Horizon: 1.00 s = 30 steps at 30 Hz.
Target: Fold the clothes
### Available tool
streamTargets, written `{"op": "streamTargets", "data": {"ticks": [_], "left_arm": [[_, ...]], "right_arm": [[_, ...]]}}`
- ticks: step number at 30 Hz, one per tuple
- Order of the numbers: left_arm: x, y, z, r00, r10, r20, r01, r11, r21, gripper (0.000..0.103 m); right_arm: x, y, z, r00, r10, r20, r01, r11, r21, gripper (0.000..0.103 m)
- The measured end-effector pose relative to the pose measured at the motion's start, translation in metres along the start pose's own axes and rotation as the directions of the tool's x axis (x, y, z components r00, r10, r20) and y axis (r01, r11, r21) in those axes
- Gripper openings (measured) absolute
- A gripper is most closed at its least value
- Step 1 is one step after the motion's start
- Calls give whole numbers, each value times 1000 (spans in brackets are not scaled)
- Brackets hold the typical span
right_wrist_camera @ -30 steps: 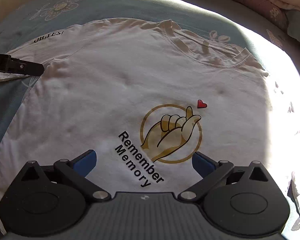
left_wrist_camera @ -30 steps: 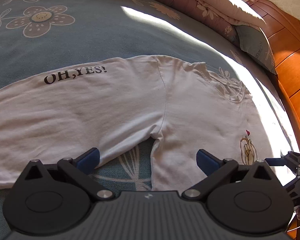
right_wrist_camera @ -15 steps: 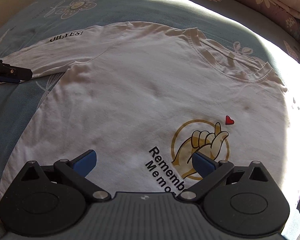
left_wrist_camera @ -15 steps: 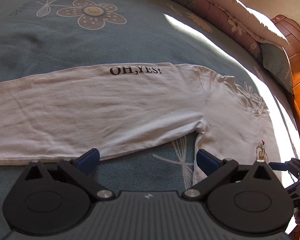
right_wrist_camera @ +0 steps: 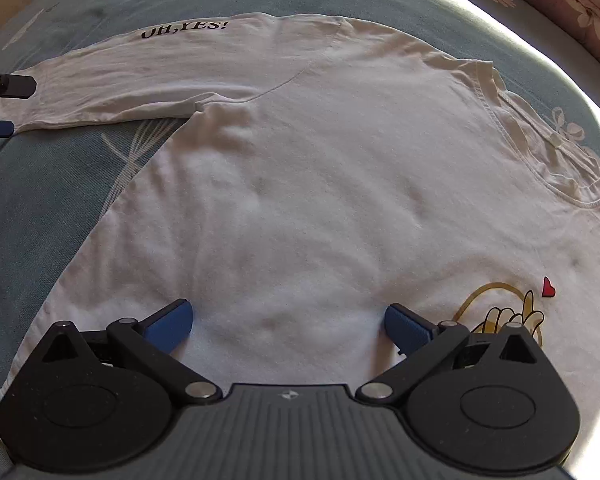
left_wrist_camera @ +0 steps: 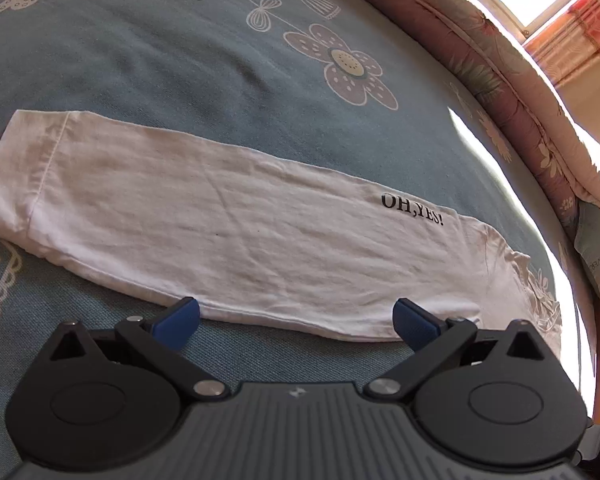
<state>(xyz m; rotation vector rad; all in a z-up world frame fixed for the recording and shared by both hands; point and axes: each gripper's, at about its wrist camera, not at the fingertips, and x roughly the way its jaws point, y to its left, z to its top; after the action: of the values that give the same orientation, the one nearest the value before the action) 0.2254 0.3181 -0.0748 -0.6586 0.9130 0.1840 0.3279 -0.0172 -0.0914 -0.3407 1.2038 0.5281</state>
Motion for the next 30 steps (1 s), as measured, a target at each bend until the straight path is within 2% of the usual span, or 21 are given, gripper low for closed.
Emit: {"op": "streamTargets", "data": {"ticks": [4, 8, 10, 12, 13, 14, 16, 20, 22, 25, 29, 30], "left_arm": [[-9, 25, 18, 995, 44, 92, -38, 997, -68, 102], [-2, 54, 19, 988, 139, 62, -129, 981, -146, 102], [-14, 64, 10, 988, 121, 93, -102, 977, -187, 102], [-23, 74, 4, 981, 177, 78, -150, 950, -274, 102], [-29, 81, 0, 981, 167, 94, -128, 936, -328, 102], [-30, 88, -3, 984, 137, 115, -82, 917, -391, 102], [-32, 103, -10, 984, 77, 161, 16, 860, -510, 102], [-32, 129, -23, 966, -19, 256, 197, 694, -692, 102], [-26, 134, -28, 961, -26, 276, 224, 657, -719, 102], [-21, 136, -29, 953, -29, 303, 249, 643, -725, 102], [-17, 137, -16, 953, -12, 304, 230, 683, -693, 102], [-17, 138, -15, 951, -11, 309, 234, 678, -697, 102]], "right_arm": [[0, 0, -1, 1000, -4, 1, 4, 1000, -10, 103], [1, 2, 0, 1000, -20, 4, 20, 1000, -5, 103], [1, 1, 0, 1000, -19, 2, 19, 1000, -5, 103], [1, 0, 1, 1000, -18, -1, 18, 1000, -5, 103], [1, 0, 1, 1000, -18, -1, 18, 1000, -6, 103], [1, 0, 1, 1000, -19, -2, 19, 1000, -6, 103], [1, 0, 1, 1000, -20, -1, 20, 1000, -6, 103], [1, 1, 0, 1000, -23, 2, 23, 1000, -5, 103], [1, 1, 1, 1000, -23, -3, 23, 1000, -4, 103], [1, 1, 2, 1000, -22, -8, 22, 1000, -4, 103], [1, 1, 1, 1000, -24, -2, 24, 1000, -3, 103], [2, 1, 2, 1000, -25, -1, 25, 1000, -3, 103]]}}
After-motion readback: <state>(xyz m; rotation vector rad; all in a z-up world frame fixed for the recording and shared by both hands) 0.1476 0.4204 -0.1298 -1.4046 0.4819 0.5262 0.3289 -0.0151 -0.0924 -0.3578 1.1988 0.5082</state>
